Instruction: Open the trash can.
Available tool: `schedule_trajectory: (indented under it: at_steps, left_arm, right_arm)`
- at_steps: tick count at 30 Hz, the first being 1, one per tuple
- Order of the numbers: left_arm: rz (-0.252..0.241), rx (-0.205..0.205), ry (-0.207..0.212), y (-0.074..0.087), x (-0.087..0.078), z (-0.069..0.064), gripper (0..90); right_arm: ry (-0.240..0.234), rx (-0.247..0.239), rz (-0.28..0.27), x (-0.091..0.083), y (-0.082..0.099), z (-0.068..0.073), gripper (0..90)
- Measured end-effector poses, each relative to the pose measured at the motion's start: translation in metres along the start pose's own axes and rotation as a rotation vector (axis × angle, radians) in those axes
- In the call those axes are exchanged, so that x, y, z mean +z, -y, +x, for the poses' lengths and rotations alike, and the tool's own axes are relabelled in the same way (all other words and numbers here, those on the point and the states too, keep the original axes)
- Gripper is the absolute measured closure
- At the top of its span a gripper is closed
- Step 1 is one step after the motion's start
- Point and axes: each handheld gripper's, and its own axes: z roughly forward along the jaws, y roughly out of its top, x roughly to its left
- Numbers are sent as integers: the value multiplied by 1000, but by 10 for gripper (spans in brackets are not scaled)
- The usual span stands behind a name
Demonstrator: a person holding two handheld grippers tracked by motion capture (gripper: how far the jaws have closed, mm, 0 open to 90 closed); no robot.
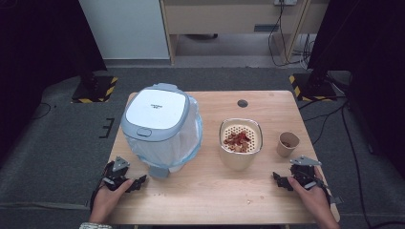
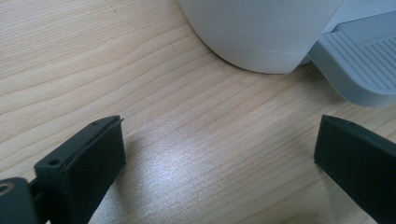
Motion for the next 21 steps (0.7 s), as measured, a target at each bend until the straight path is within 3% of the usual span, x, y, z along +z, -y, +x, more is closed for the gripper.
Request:
schedule_trajectory:
  at_steps: [9,17,21]
  left_arm:
    - [3,-10,-9,0,-1,-1,21]
    - [-3,-34,9,-1,-7,-1,134]
    - [-35,-50,2,-4,-15,-2,165]
  right_arm:
    - [0,-2,1,0,0,0,14]
    - [0,-2,1,0,0,0,14]
    - [0,-2,0,0,0,0,14]
